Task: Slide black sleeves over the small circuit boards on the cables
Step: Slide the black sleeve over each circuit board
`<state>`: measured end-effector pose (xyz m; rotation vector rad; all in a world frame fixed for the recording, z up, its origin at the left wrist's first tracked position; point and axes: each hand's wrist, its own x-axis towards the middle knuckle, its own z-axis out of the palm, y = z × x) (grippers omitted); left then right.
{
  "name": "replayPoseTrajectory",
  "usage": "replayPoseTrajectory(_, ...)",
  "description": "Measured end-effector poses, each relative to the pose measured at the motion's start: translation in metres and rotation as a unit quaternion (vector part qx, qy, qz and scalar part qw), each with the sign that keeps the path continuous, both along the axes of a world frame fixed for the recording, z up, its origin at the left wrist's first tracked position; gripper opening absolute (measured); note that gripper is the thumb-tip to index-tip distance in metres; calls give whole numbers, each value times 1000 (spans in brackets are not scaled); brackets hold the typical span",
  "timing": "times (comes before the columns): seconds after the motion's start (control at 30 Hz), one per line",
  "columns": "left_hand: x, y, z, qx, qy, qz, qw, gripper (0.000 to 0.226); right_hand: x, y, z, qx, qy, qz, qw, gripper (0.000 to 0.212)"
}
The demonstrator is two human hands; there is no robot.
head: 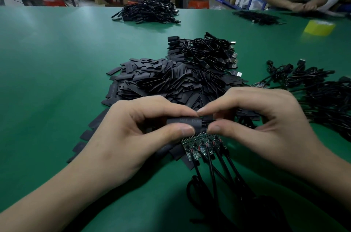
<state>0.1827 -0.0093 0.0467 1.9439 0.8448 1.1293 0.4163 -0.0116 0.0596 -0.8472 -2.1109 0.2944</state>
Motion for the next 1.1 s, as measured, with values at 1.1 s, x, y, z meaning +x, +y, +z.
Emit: replayPoseTrajectory(1.1, 1, -1, -6, 4, 6, -24, 1000, 11, 0, 1, -3, -146, 54, 79, 985, 8)
